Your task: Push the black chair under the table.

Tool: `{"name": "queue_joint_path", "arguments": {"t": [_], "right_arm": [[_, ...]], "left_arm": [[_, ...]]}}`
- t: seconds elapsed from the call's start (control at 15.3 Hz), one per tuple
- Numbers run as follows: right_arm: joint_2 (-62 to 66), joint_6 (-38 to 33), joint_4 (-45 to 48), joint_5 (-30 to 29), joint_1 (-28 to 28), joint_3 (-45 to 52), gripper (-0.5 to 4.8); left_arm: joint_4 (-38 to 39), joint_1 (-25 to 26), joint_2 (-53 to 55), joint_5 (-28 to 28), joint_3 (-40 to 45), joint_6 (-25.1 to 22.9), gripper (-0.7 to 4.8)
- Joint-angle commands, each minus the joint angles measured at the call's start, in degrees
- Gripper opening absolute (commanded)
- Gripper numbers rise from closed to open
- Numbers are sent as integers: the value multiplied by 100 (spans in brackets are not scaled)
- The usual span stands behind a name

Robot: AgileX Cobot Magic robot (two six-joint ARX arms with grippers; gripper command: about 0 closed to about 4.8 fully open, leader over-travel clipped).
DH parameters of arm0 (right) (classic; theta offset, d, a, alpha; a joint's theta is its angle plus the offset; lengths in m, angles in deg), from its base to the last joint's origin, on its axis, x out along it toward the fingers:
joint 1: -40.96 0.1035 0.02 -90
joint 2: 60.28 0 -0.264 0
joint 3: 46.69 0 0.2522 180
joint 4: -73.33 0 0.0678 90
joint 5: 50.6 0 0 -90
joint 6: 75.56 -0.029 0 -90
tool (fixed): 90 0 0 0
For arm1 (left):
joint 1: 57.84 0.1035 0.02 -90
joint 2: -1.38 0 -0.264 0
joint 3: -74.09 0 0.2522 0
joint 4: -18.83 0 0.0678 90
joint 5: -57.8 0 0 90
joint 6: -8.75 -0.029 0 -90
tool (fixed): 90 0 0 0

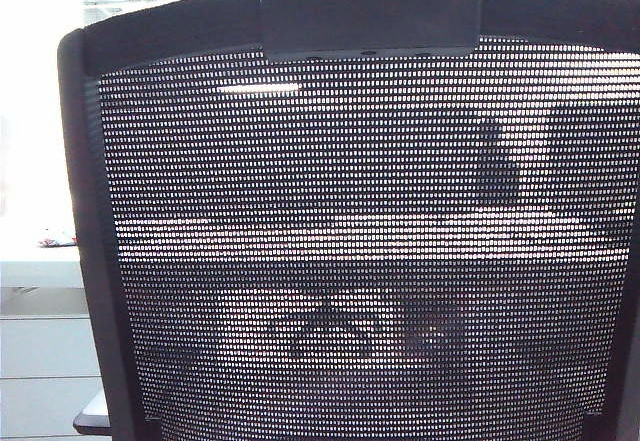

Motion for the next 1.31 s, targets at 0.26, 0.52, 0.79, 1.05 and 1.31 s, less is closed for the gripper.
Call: {"name": "queue_joint_path", "arguments": {"t": [0.26,0.52,0.79,1.05,1.31], "right_arm": [[-7,17,109,-20,-2,7,-5],[-7,15,1091,11,-2,4,-6],[-4,-691,2006,487,0,-339,-6],[330,-953,1379,466,0,-1744,-6],[2114,-1069,907,-81,4,-3377,-6]], "left_arm": [[-70,-11,4,4,2,-42,-5],[-76,-11,4,-258,2,321,-5],[-1187,-11,4,-750,-11,1519,-6],[-1593,-13,4,-1823,-326,2927,-6],[-562,-13,737,-1320,-1561,2293,-6]]}}
